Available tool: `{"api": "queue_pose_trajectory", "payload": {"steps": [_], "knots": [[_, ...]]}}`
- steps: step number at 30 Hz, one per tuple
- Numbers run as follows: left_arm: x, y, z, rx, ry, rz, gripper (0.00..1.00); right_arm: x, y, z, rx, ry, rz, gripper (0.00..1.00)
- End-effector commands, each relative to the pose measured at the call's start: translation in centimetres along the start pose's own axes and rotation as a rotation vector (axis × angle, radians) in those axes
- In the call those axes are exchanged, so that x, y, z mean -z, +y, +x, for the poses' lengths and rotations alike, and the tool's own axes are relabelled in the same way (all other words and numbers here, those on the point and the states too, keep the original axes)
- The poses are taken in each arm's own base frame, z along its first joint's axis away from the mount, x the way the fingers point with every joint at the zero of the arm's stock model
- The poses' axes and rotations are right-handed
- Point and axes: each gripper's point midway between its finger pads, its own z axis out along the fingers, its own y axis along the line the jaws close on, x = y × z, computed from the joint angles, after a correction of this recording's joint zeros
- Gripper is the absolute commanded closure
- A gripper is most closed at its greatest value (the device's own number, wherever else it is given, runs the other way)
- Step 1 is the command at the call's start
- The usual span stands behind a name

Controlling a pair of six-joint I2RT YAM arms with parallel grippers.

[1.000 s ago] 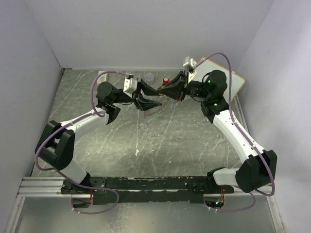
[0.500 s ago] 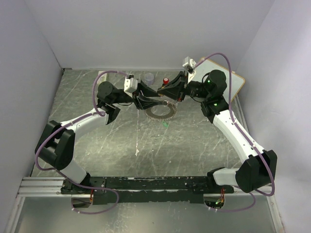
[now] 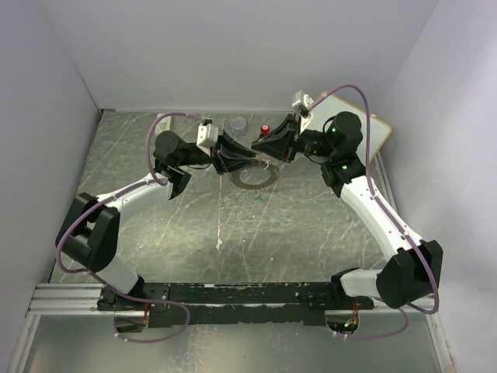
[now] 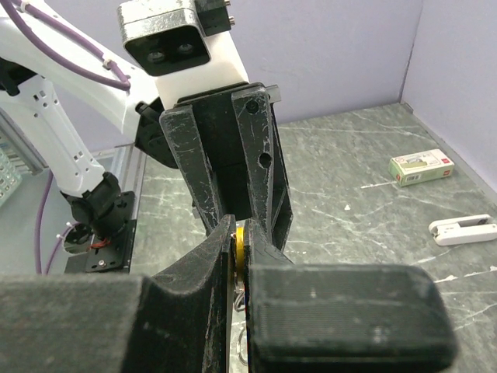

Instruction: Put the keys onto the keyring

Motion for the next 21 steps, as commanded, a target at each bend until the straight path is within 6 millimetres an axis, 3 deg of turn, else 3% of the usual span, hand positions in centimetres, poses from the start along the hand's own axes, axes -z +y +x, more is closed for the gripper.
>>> {"api": "queue_pose_trajectory", "payload": {"steps": [1, 6, 15, 17, 21], "knots": [[0.2, -0.17, -1.45, -0.046, -0.026, 0.004, 0.67, 0.45, 0.7, -2.92, 0.085, -0.043, 0.003, 1.0], [0.23, -0.18, -1.5, -0.045, -0.025, 0.0, 0.67, 0.55, 0.67, -2.94, 0.084, -0.044, 0.004, 1.0], [0.02, 0.21, -1.62, -0.041, -0.043, -0.004, 0.82, 0.57, 0.73, -2.96, 0.084, -0.045, 0.001, 1.0], [-0.03, 0.18, -1.72, -0.008, -0.055, -0.006, 0.92, 0.56, 0.66, -2.88, 0.081, -0.043, 0.002, 1.0], [-0.07, 0.72, -1.65, 0.025, -0.067, -0.038, 0.93, 0.58, 0.55, -2.84, 0.081, -0.043, 0.01, 1.0]]}}
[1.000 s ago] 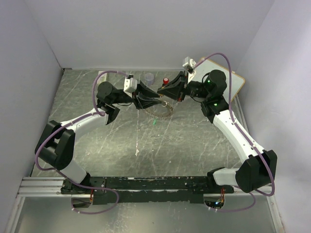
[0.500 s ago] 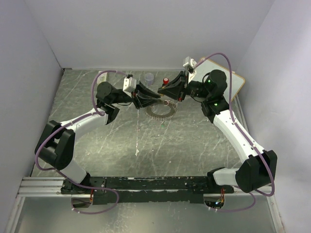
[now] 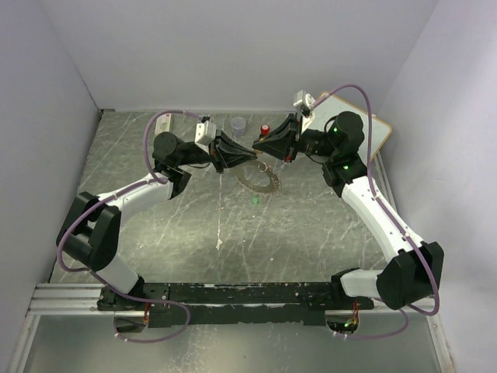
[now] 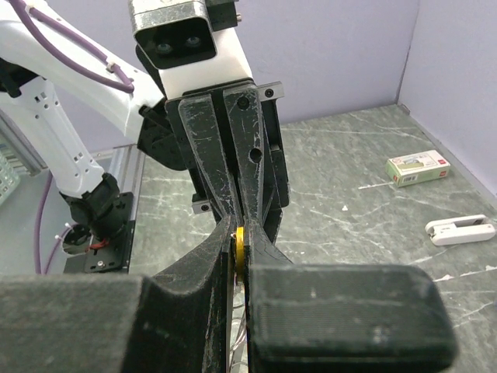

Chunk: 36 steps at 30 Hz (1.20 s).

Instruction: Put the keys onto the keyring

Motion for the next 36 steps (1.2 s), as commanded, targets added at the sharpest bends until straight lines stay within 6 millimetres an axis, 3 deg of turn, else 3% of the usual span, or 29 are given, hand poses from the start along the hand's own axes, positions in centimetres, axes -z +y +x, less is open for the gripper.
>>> {"api": "queue_pose_trajectory", "payload": {"steps": [1, 10, 16, 23, 36], "knots": [[0.0, 0.9, -1.0, 0.006, -0.047, -0.052, 0.93, 0.4, 0.5, -2.6, 0.078, -0.04, 0.009, 1.0], [1.7, 4.4, -2.2, 0.121, -0.157, -0.353, 0.93, 0.8, -0.2, -2.1, 0.067, -0.034, 0.069, 1.0], [3.8, 5.4, -3.3, 0.178, -0.267, -0.482, 0.93, 1.3, -0.9, -1.4, 0.056, -0.029, 0.126, 1.0], [4.8, 5.4, -4.4, 0.244, -0.401, -0.51, 0.93, 1.4, -1.2, -0.5, 0.027, -0.036, 0.139, 1.0], [5.5, 5.6, -3.5, 0.324, -0.513, -0.498, 0.93, 1.0, -1.7, -0.2, 0.003, -0.067, 0.13, 1.0]]}}
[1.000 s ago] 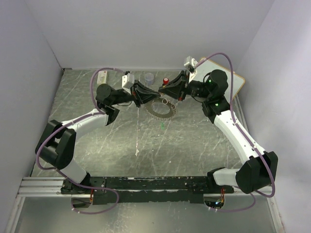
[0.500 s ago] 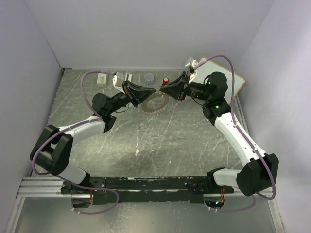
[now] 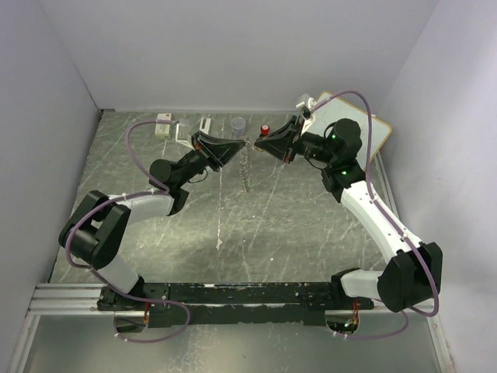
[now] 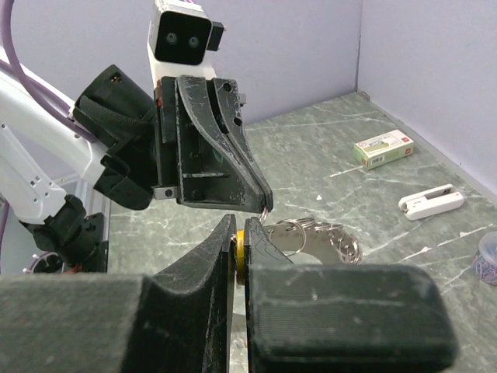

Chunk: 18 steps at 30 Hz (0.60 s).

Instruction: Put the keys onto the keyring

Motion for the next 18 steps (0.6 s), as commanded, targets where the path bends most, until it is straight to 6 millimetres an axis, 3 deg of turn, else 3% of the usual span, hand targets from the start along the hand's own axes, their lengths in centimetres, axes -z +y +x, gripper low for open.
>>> {"api": "queue_pose_trajectory", "payload": {"steps": [1, 4, 7, 8, 18], "knots": [[0.4, 1.3, -3.2, -0.039, -0.146, -0.055, 0.93, 0.4, 0.5, -1.9, 0.041, -0.047, -0.006, 1.0], [0.7, 1.4, -2.6, -0.045, -0.111, -0.063, 0.89, 0.3, 0.2, -3.1, 0.063, -0.056, 0.011, 1.0], [1.5, 1.8, -2.4, -0.077, -0.097, -0.102, 0.46, 0.2, 0.2, -4.3, 0.08, -0.065, 0.014, 1.0], [1.8, 1.8, -2.4, -0.1, -0.089, -0.113, 0.41, 0.1, 0.2, -4.5, 0.085, -0.065, 0.014, 1.0], [0.6, 0.1, -2.2, -0.381, 0.124, -0.034, 0.37, 0.3, 0.6, -5.2, 0.104, -0.064, 0.007, 1.0]]}}
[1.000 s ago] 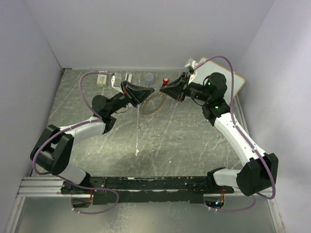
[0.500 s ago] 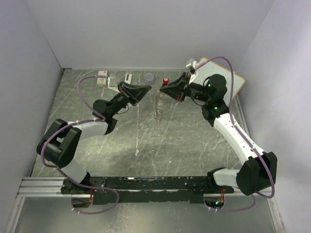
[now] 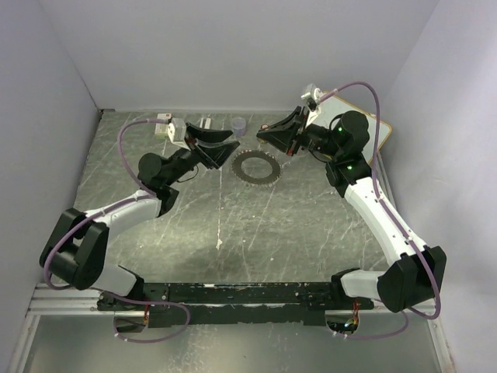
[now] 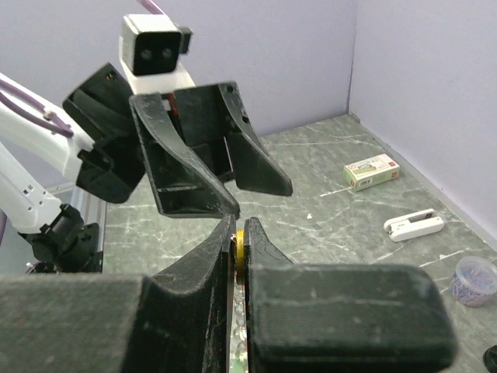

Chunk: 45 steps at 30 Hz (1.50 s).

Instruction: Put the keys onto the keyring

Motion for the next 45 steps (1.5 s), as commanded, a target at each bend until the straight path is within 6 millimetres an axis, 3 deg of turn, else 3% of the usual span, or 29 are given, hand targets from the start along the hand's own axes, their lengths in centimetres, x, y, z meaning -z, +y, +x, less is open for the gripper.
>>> {"api": "queue_pose_trajectory", "payload": {"steps": [1, 13, 23, 31, 39, 41, 45], "knots": [[-0.6, -1.0, -0.7, -0.166, 0.083, 0.068, 0.37, 0.3, 0.2, -1.7, 0.046, -0.028, 0.009, 1.0], [-3.6, -1.9, 1.2, -0.385, 0.273, 0.008, 0.37, 0.1, -1.4, -1.9, 0.025, -0.046, 0.079, 1.0], [-4.4, -2.6, 1.8, -0.433, 0.318, -0.021, 0.36, 0.0, -2.0, -2.1, 0.017, -0.055, 0.113, 1.0], [-4.6, -2.5, 1.2, -0.457, 0.307, -0.044, 0.34, 0.1, -2.0, -2.0, 0.016, -0.054, 0.118, 1.0], [-3.4, -2.7, -1.0, -0.509, 0.245, -0.123, 0.32, 0.1, -2.0, -1.9, 0.016, -0.052, 0.12, 1.0], [-3.1, -2.9, -1.7, -0.525, 0.227, -0.137, 0.3, 0.1, -1.9, -2.0, 0.018, -0.053, 0.119, 1.0], [-2.9, -3.3, -2.4, -0.545, 0.208, -0.142, 0.17, 0.1, -1.9, -2.0, 0.018, -0.054, 0.117, 1.0]]}}
